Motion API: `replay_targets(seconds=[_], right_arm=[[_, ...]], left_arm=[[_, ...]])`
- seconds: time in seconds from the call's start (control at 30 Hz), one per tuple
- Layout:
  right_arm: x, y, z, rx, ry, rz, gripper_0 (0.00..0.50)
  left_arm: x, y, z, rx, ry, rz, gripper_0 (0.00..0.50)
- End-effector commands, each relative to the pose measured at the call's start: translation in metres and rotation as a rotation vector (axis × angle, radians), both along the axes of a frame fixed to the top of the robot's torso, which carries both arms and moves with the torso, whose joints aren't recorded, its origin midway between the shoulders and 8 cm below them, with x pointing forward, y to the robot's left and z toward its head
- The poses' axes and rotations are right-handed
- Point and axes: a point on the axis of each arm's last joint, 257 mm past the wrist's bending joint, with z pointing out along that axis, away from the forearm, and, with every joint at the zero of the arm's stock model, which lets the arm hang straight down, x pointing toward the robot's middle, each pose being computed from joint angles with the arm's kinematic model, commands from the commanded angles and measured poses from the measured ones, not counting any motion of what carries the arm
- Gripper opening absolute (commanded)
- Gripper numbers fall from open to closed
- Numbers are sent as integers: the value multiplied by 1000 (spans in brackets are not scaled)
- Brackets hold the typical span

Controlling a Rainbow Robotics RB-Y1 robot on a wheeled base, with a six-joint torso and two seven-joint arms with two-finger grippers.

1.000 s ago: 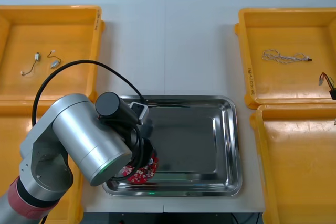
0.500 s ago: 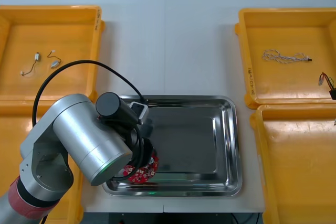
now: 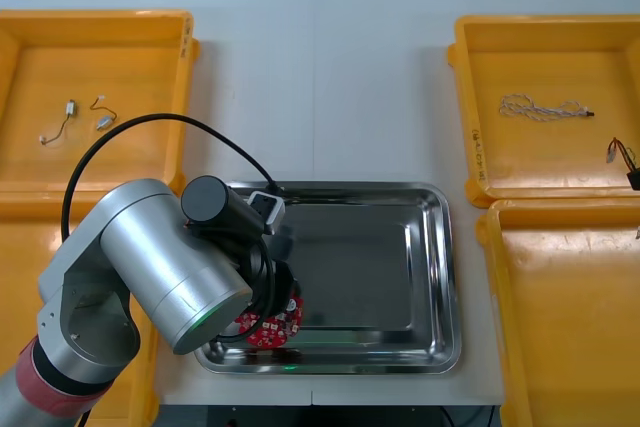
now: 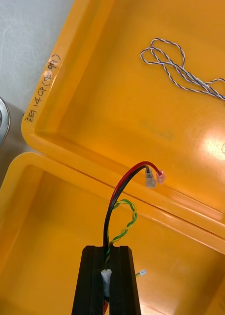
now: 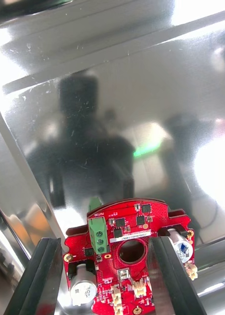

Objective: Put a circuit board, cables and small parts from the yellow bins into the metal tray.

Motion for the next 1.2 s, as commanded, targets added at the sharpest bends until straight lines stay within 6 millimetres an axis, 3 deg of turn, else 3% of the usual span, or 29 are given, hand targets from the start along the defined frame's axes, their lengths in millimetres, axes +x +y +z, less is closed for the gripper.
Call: replay_targets(seconds=[0.03, 0.53, 0.8, 1.2], right_arm=[[2, 14, 8, -23, -28, 64, 0], [0, 21, 7, -23, -24, 88, 0], [-6, 62, 3, -66, -25, 207, 0], [-35, 132, -22, -119, 30, 450, 0]], left_arm=[[5, -20, 13, -63, -27, 49, 500], [17, -23, 24, -80, -67, 37, 500], [27, -13, 45, -112, -69, 39, 500], [42, 33, 87, -104, -90, 46, 500]])
